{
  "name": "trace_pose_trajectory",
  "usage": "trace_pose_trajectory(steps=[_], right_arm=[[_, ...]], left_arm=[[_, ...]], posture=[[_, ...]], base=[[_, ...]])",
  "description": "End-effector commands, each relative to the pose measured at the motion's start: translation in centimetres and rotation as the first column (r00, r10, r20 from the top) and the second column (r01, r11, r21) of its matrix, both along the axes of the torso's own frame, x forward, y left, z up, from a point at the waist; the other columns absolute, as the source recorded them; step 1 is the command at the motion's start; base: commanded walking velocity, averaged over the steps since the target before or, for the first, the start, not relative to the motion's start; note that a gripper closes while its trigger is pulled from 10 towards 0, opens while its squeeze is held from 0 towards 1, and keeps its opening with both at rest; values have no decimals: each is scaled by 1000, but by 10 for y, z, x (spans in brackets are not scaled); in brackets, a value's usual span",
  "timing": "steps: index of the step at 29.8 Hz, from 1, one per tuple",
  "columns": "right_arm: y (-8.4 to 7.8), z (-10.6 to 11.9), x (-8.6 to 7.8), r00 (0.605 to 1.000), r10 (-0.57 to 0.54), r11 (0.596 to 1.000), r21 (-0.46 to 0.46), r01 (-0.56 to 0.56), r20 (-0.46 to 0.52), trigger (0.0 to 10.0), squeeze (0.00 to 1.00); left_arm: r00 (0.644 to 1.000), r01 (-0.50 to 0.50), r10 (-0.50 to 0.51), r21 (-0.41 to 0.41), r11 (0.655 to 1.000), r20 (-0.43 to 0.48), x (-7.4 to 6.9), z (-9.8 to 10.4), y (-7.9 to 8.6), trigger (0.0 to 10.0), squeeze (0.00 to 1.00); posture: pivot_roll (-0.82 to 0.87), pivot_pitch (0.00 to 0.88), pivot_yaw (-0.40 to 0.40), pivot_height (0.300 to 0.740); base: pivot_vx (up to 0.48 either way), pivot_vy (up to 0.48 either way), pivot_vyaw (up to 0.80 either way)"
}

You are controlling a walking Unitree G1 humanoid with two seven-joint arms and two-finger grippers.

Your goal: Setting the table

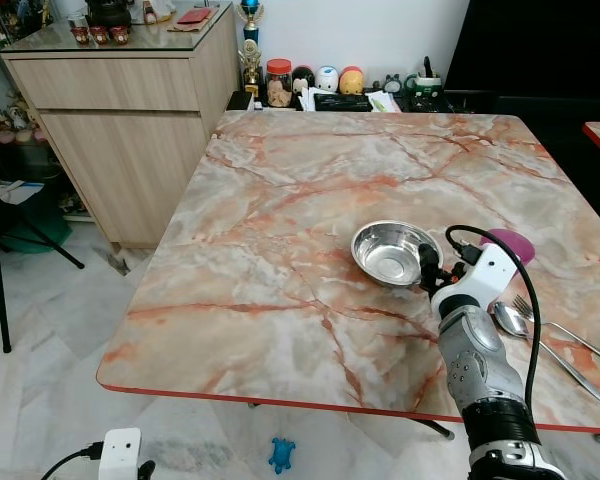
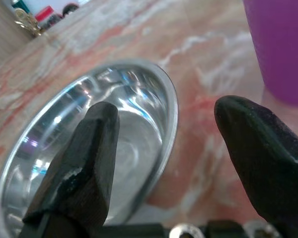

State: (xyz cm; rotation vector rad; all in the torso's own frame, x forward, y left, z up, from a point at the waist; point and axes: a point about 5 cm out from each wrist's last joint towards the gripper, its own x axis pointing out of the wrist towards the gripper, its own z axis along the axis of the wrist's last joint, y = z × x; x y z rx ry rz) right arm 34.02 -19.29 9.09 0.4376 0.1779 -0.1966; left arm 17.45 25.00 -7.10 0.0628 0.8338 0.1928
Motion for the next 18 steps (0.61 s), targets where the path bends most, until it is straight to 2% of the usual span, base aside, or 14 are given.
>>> trace_pose_trajectory(steps=[1, 4, 7, 18], right_arm=[[1, -1, 3, 1000, 1, 999, 34, 0, -17, 10000, 0], [2, -4, 3, 1000, 7, 998, 61, -5, -30, 10000, 0], [5, -5, 5, 999, 16, 990, 139, -12, -28, 10000, 0], [12, -7, 11, 997, 63, 984, 171, -55, -43, 10000, 0]], left_arm=[[1000, -1, 1, -1, 1000, -27, -5, -3, -1, 10000, 0], [1000, 3, -3, -1, 1000, -25, -4, -3, -2, 10000, 0], [1000, 8, -7, 0, 1000, -19, -2, -2, -3, 10000, 0], [1000, 28, -28, 4, 1000, 5, 7, 1, -7, 10000, 0]], posture=[[64, 0, -2, 740], [65, 0, -2, 740], [65, 0, -2, 740], [68, 0, -3, 740]], base=[[0, 0, 0], [0, 0, 0], [0, 0, 0], [0, 0, 0]])
